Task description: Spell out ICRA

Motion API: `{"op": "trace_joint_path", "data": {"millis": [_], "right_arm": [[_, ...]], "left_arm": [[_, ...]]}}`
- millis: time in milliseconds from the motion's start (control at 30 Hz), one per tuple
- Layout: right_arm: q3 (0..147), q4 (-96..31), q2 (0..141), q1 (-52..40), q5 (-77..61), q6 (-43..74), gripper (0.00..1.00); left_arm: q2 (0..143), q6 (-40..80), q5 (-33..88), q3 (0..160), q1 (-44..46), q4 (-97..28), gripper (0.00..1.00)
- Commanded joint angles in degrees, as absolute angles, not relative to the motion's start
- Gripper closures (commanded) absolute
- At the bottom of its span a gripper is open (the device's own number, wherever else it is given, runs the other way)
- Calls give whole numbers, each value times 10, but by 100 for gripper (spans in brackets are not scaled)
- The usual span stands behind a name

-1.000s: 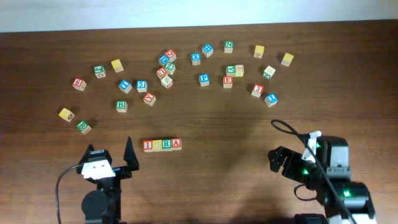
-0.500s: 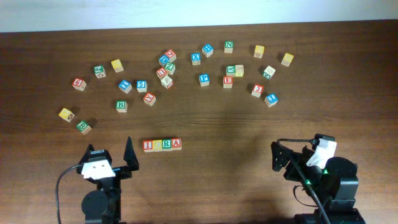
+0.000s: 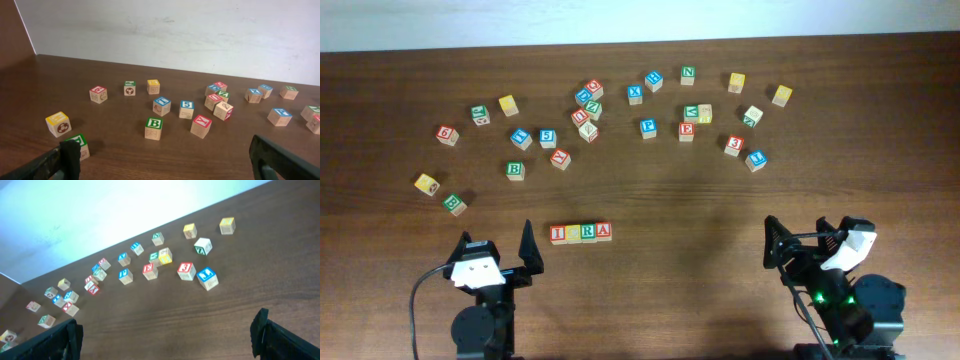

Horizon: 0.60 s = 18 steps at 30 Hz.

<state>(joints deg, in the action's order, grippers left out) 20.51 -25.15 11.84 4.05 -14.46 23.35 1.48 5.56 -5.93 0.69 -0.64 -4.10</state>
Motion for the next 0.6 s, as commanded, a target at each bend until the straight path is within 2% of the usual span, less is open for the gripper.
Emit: {"op": "trace_joint_path", "data": {"millis": [0,433,567], "right_arm": [[198,-246,104,45,-144,228,2],[161,-189,2,45,-144,228,2],[160,-135,2,45,-144,228,2]], "left_arm": [[10,48,-56,6,-4,-44,1],[10,48,-56,6,-4,-44,1],[10,48,-56,6,-4,-44,1]]}}
